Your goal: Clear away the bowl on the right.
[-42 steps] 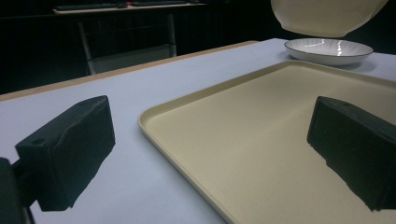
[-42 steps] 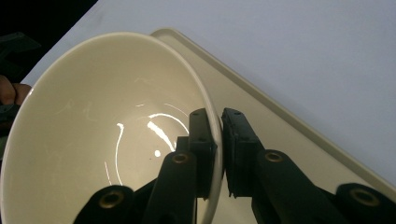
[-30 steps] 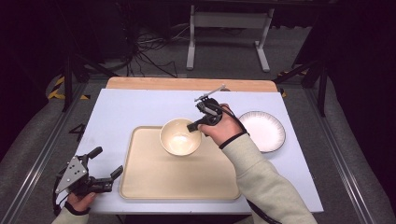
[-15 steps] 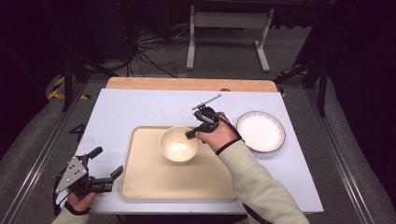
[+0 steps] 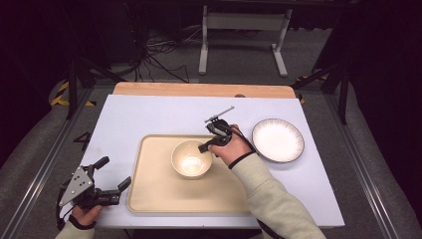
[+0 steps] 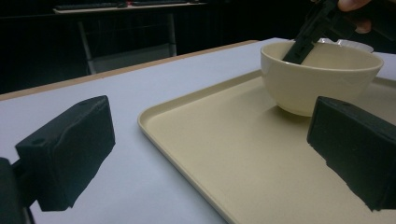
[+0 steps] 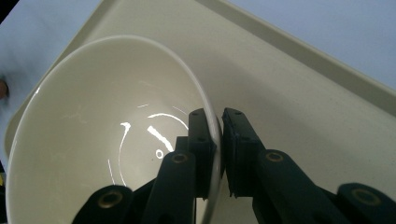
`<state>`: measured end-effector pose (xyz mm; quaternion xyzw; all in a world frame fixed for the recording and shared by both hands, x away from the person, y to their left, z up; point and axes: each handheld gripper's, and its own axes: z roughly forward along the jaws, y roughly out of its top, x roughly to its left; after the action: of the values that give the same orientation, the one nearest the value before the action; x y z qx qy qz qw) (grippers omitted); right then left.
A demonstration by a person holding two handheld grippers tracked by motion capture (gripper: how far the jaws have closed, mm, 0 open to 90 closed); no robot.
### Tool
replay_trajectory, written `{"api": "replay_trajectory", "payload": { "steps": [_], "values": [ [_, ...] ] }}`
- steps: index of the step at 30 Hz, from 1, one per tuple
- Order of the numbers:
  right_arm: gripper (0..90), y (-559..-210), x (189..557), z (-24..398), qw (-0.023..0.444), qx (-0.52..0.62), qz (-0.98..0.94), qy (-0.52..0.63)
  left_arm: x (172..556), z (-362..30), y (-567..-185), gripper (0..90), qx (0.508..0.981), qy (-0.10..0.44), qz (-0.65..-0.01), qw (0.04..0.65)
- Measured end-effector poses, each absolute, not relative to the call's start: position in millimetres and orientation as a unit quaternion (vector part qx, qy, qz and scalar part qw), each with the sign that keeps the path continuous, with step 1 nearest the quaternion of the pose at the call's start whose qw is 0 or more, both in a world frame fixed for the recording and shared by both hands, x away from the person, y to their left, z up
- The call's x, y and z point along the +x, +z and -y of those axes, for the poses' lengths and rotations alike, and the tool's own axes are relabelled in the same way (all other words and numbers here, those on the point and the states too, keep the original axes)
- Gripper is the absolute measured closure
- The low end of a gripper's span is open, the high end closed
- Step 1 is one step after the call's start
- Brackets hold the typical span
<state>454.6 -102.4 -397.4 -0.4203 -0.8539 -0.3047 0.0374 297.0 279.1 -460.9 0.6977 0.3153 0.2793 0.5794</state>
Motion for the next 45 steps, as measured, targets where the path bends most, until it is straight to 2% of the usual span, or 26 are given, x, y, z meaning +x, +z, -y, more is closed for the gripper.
{"api": "replay_trajectory", "payload": {
  "steps": [29, 33, 40, 45],
  "values": [
    [81.0, -414.2, 459.0, 108.5, 0.054, -0.424, 0.853, -0.3, 297.0, -278.6, -461.0, 1.5, 0.697, 0.281, -0.316, 0.579],
    [74.1, -415.1, 458.5, 109.1, 0.046, -0.419, 0.858, -0.294, 296.9, -278.8, -460.9, 1.5, 0.698, 0.28, -0.316, 0.579],
    [69.7, -404.3, 454.2, 113.2, 0.029, -0.416, 0.857, -0.303, 297.9, -279.1, -460.7, 1.5, 0.699, 0.28, -0.316, 0.578],
    [59.8, -387.4, 447.9, 118.1, 0.006, -0.399, 0.86, -0.319, 297.0, -278.9, -460.9, 1.5, 0.698, 0.28, -0.315, 0.579]
  ]
}}
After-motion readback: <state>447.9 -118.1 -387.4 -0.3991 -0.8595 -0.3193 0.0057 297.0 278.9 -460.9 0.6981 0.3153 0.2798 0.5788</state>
